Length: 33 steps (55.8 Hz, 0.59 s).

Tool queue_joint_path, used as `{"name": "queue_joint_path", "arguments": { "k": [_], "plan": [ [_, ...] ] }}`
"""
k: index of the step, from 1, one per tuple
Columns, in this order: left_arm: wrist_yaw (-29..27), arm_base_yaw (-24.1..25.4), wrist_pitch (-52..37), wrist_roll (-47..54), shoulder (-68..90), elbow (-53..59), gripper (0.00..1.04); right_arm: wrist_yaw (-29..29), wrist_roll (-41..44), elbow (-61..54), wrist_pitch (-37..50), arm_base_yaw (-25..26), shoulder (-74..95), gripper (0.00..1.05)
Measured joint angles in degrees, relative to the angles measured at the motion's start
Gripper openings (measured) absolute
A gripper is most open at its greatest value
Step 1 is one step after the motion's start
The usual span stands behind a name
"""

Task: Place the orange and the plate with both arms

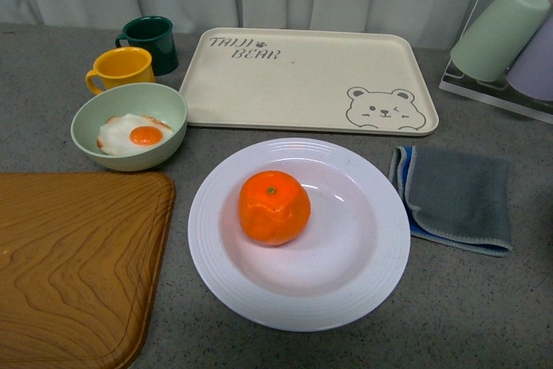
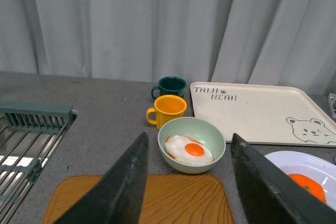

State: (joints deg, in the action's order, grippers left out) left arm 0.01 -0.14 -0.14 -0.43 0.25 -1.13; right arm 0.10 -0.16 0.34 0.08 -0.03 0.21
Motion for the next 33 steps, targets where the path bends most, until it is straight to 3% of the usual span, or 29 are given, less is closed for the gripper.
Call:
{"name": "queue_joint_path", "arguments": {
  "k": [10,12,15,18,23,33],
  "plan": [
    [0.00,0.00,0.02,0.00,0.00,0.00,0.85,0.00,0.00,0.00,0.00,0.00,0.00,0.95],
    [0.00,0.00,0.02,0.00,0.00,0.00,0.91,1.49,0.94,0.04,-0.28,0.39,0.31,0.95],
    [-0.02,0.00,0.02,0.02,0.00,0.00,1.00,9.14,5.57,0.46,0.79,1.68,4.37,0.95],
    [0.00,0.00,0.02,0.15,-0.02,0.00,0.98,11.30,8.92,0.96,5.40,0.37,11.17,0.95],
    [0.00,0.00,0.02,0.15,-0.02,0.00,0.98,10.03,8.70,3.39,13.55,-3.13,25.81,0.95],
    [0.00,0.00,0.02,0.15,-0.02,0.00,0.98,9.01,-0.68,9.46,20.04,-8.55,51.69,0.95]
  ]
}}
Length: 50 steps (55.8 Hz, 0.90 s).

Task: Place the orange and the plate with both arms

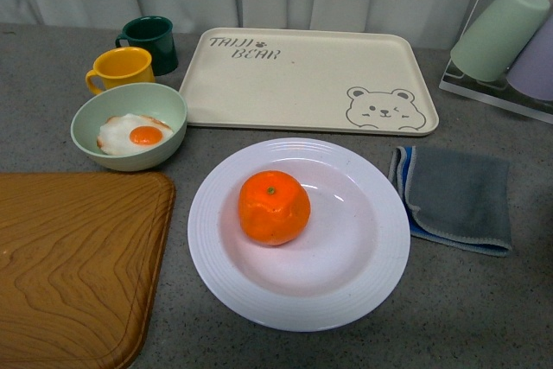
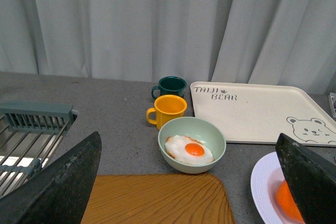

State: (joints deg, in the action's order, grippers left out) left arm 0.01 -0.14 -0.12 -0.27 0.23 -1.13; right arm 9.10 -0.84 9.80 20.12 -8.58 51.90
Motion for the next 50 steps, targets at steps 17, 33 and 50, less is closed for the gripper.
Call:
{"name": "queue_joint_path", "arguments": {
  "k": [17,33,50],
  "plan": [
    [0.00,0.00,0.00,0.00,0.00,0.00,0.98,3.45,-16.76,10.14,-3.02,-3.58,28.13,0.95],
    [0.00,0.00,0.00,0.00,0.00,0.00,0.98,9.01,-25.62,18.82,-7.54,-3.17,44.41,0.95],
    [0.00,0.00,0.00,0.00,0.00,0.00,0.98,19.47,-35.39,25.42,-3.61,-4.09,58.05,0.95]
  ]
}}
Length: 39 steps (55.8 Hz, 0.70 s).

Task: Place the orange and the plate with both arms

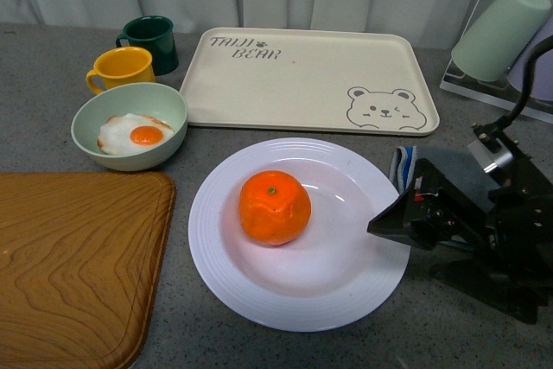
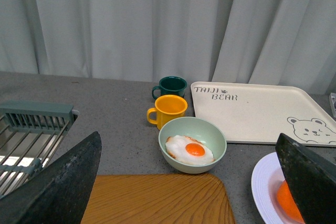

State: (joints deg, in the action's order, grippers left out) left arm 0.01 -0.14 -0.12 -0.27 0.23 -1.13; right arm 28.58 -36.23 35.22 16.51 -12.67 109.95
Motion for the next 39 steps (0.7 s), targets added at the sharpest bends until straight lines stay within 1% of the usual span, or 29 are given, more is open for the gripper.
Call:
{"name": "queue_joint_path", "arguments": {
  "k": [9,14,17,19,21,22,24,39],
  "plan": [
    [0.00,0.00,0.00,0.00,0.00,0.00,0.98,1.86,-6.34,3.37,2.89,-2.69,4.90,0.95],
    [0.00,0.00,-0.02,0.00,0.00,0.00,0.98,1.97,-10.29,5.29,3.23,-3.80,7.37,0.95],
    [0.00,0.00,0.00,0.00,0.00,0.00,0.98,1.53,-11.04,5.88,2.93,-3.91,7.65,0.95],
    [0.00,0.00,0.00,0.00,0.00,0.00,0.98,0.63,-11.50,6.47,2.23,-4.02,7.85,0.92],
    [0.00,0.00,0.00,0.00,0.00,0.00,0.98,0.11,-11.91,7.04,1.42,-4.11,8.13,0.87],
    [0.00,0.00,0.00,0.00,0.00,0.00,0.98,-0.13,-12.17,7.41,0.70,-4.11,8.26,0.82],
    [0.00,0.00,0.00,0.00,0.00,0.00,0.98,-0.44,-12.33,7.61,0.31,-4.09,8.39,0.79],
    [0.00,0.00,0.00,0.00,0.00,0.00,0.98,-3.72,-12.02,8.85,-5.86,-3.34,8.66,0.38]
  ]
}}
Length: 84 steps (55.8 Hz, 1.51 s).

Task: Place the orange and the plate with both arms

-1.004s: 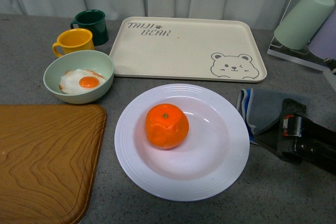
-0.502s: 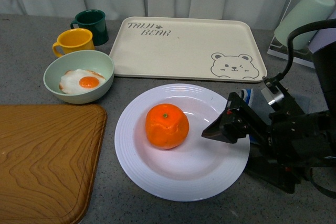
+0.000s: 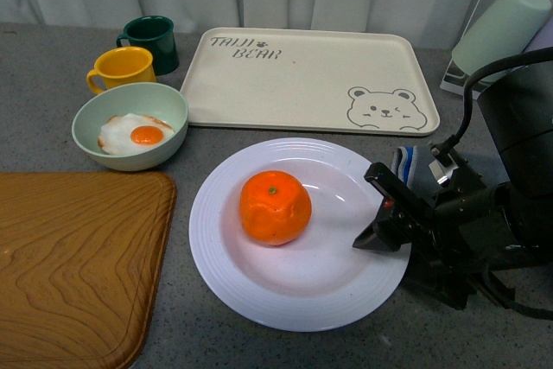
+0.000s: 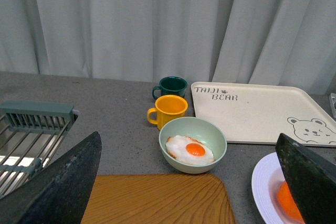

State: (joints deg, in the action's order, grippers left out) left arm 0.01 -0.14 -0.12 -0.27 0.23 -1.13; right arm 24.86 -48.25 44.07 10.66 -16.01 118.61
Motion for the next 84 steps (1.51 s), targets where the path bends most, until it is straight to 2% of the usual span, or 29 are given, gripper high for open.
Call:
{"name": "queue_joint_path", "arguments": {
  "k": [6,14,26,30,43,50,57,84],
  "plan": [
    [0.00,0.00,0.00,0.00,0.00,0.00,0.98,-0.11,0.72,0.07,-0.83,0.50,0.02,0.22],
    [0.00,0.00,0.00,0.00,0.00,0.00,0.98,2.51,1.18,0.13,-1.14,1.40,-0.70,0.14],
    [0.00,0.00,0.00,0.00,0.00,0.00,0.98,5.97,0.83,-0.52,1.70,2.38,-2.47,0.07],
    [0.00,0.00,0.00,0.00,0.00,0.00,0.98,7.87,-0.98,-1.66,5.66,2.75,-3.06,0.04],
    [0.00,0.00,-0.02,0.00,0.00,0.00,0.98,13.29,-8.20,-5.16,19.76,4.02,-3.54,0.04],
    [0.00,0.00,0.00,0.00,0.00,0.00,0.98,13.81,-10.45,-3.69,24.06,4.44,-4.04,0.04],
    [-0.02,0.00,0.00,0.00,0.00,0.00,0.98,13.57,-11.32,0.42,23.91,4.63,-2.40,0.04],
    [0.00,0.00,-0.02,0.00,0.00,0.00,0.98,8.76,-13.79,33.59,8.98,2.99,15.63,0.04]
  ]
}}
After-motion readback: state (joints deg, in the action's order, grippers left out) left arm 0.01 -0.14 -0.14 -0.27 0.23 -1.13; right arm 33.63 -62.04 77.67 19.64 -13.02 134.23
